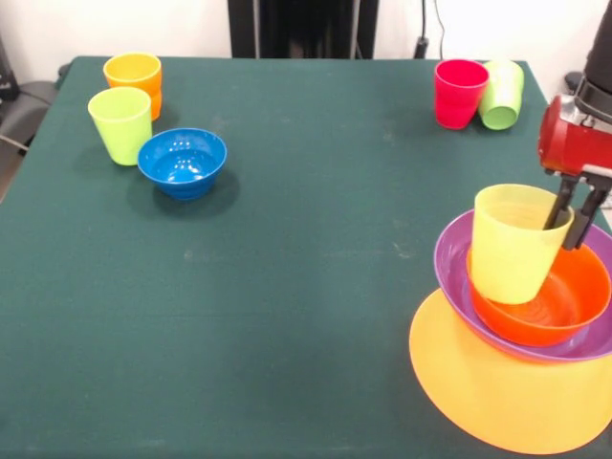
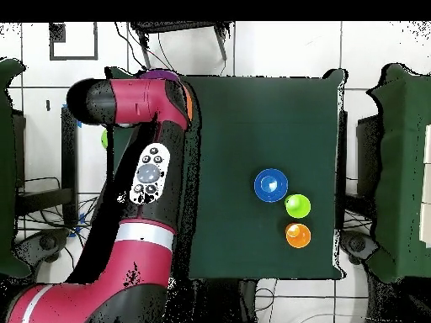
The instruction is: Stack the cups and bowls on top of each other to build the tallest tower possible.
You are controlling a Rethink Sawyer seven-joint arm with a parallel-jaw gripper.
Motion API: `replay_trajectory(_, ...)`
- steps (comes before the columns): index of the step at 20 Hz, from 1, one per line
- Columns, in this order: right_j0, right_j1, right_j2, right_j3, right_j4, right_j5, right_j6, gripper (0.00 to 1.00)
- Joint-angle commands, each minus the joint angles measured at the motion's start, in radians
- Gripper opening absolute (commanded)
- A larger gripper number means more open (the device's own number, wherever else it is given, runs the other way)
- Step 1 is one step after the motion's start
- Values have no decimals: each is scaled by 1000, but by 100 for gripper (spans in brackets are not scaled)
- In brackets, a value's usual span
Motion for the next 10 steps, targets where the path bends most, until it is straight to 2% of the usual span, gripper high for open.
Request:
replay_trajectory(1, 16, 3, 22, 112, -35, -7, 176, 0)
replay_trajectory(10, 8, 7, 62, 115, -6, -29, 158, 0)
